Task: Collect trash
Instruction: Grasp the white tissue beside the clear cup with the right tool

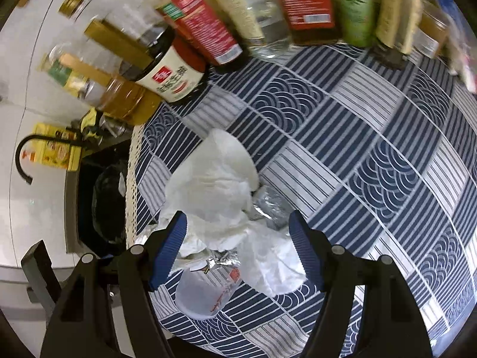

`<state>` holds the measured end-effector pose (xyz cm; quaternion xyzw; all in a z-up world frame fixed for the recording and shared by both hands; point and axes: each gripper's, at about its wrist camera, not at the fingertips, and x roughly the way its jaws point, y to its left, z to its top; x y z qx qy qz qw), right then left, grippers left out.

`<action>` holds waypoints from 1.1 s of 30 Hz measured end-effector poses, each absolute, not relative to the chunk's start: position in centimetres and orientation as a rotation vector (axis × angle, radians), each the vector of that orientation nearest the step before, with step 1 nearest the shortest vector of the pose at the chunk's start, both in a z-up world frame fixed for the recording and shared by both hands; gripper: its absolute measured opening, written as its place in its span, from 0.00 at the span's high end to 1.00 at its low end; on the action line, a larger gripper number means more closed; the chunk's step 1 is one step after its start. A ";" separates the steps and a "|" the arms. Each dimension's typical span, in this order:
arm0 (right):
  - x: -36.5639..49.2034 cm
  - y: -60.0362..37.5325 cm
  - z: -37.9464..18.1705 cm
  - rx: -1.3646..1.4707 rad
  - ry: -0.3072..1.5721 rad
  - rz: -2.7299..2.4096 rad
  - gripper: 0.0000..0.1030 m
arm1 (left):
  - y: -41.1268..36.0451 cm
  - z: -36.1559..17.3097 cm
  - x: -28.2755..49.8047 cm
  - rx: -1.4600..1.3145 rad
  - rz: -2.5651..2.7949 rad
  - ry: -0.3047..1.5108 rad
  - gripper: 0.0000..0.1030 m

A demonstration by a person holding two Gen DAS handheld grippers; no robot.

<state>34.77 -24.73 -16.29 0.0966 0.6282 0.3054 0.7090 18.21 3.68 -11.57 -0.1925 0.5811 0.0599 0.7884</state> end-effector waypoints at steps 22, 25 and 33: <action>35.4 -23.0 -15.8 0.184 1.399 0.753 0.78 | 3.7 -12.4 16.7 -0.467 0.208 1.247 0.24; 35.1 -24.0 -14.4 0.203 1.368 0.754 0.78 | 3.3 -12.2 17.6 -0.435 0.187 1.248 0.24; 33.8 -27.8 -11.2 0.286 1.299 0.752 0.78 | 2.2 -12.7 20.5 -0.361 0.125 1.266 0.24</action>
